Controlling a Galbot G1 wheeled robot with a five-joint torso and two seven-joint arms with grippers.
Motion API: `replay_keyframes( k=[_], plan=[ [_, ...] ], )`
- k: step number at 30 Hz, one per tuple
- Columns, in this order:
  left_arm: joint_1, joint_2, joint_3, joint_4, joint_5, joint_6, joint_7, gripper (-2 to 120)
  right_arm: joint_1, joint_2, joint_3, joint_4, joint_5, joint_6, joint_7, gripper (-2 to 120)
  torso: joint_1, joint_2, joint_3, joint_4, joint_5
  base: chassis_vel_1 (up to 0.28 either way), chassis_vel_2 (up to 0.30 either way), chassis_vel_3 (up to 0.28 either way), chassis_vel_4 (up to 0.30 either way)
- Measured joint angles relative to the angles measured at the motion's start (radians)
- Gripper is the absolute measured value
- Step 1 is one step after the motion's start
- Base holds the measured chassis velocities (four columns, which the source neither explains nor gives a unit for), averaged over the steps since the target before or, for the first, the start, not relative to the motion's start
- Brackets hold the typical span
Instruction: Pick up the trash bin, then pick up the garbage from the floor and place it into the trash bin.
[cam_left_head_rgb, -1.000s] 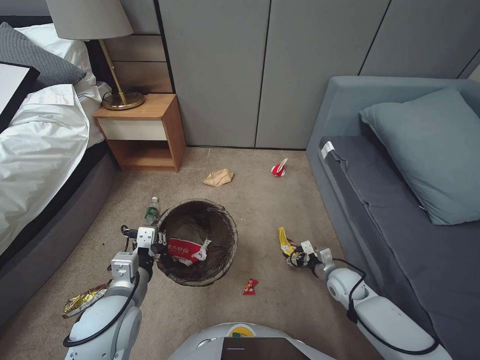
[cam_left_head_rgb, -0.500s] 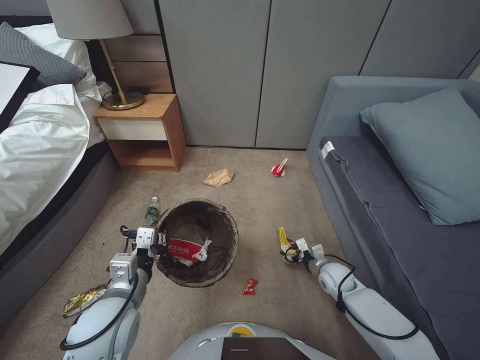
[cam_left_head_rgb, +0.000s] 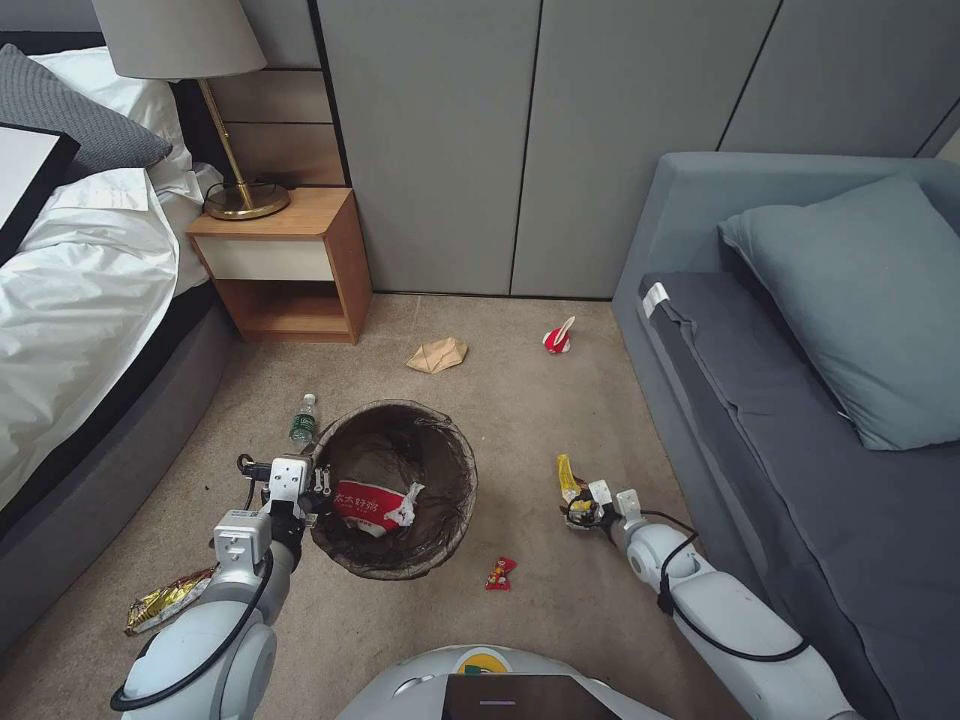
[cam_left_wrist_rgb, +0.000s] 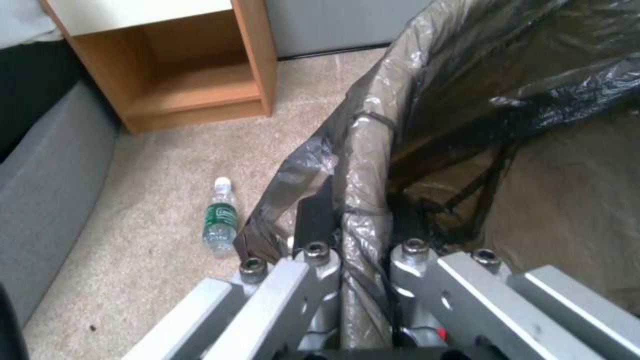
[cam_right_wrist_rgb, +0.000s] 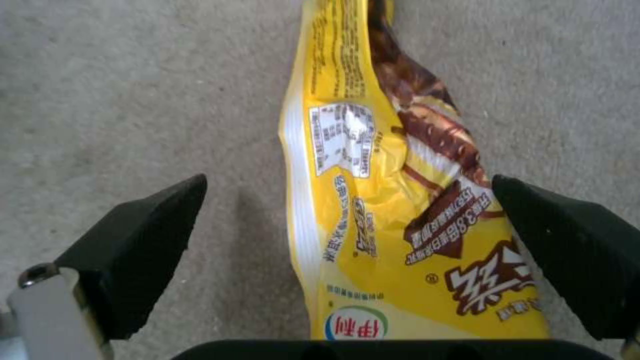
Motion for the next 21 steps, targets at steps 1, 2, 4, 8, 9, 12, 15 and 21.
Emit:
replay_keyframes(
  k=[1,2,4,8,9,12,15,21],
  plan=[
    [0.000,0.000,0.000,0.000,0.000,0.000,0.000,3,0.000,0.000,0.000,0.000,0.000,0.000,0.000,100,0.000,0.000,0.000,0.0000,0.0000,0.000,0.000,0.000,0.000],
    [0.000,0.001,0.000,0.000,-0.002,0.001,0.000,3,0.007,0.005,-0.004,-0.013,-0.001,0.000,0.002,100,0.000,0.000,0.000,0.0000,0.0000,0.000,0.000,0.000,0.000],
    [-0.002,0.001,0.000,0.000,-0.005,0.003,0.000,3,0.018,0.011,-0.010,-0.029,-0.003,-0.001,0.005,100,0.000,0.000,0.000,0.0000,-0.0001,0.000,0.000,0.000,0.000],
    [-0.005,0.002,-0.001,0.000,-0.008,0.004,0.000,3,0.026,0.017,-0.015,-0.042,-0.003,-0.002,0.007,100,0.000,0.000,0.000,0.0000,0.0000,0.000,0.000,0.000,0.000],
    [-0.006,0.002,-0.001,0.000,-0.009,0.004,0.000,3,0.029,0.018,-0.017,-0.045,-0.003,-0.003,0.009,100,0.000,0.000,0.000,-0.0001,0.0000,0.000,0.000,0.000,0.000],
    [-0.007,0.002,-0.005,0.000,-0.012,0.005,0.000,3,0.032,0.020,-0.023,-0.048,-0.003,-0.005,0.011,97,0.000,0.000,0.000,-0.0001,0.0000,0.000,0.000,0.000,0.000],
    [-0.005,0.002,-0.012,0.000,-0.015,0.006,0.000,3,0.034,0.024,-0.029,-0.053,-0.003,-0.003,0.017,85,0.000,0.000,0.000,-0.0001,0.0000,0.000,0.000,0.000,0.000],
    [-0.001,0.002,-0.019,-0.003,-0.017,0.008,-0.001,3,0.038,0.031,-0.032,-0.062,-0.002,0.003,0.021,65,0.000,0.000,0.000,0.0000,0.0000,0.000,0.000,0.000,0.000]
  ],
)
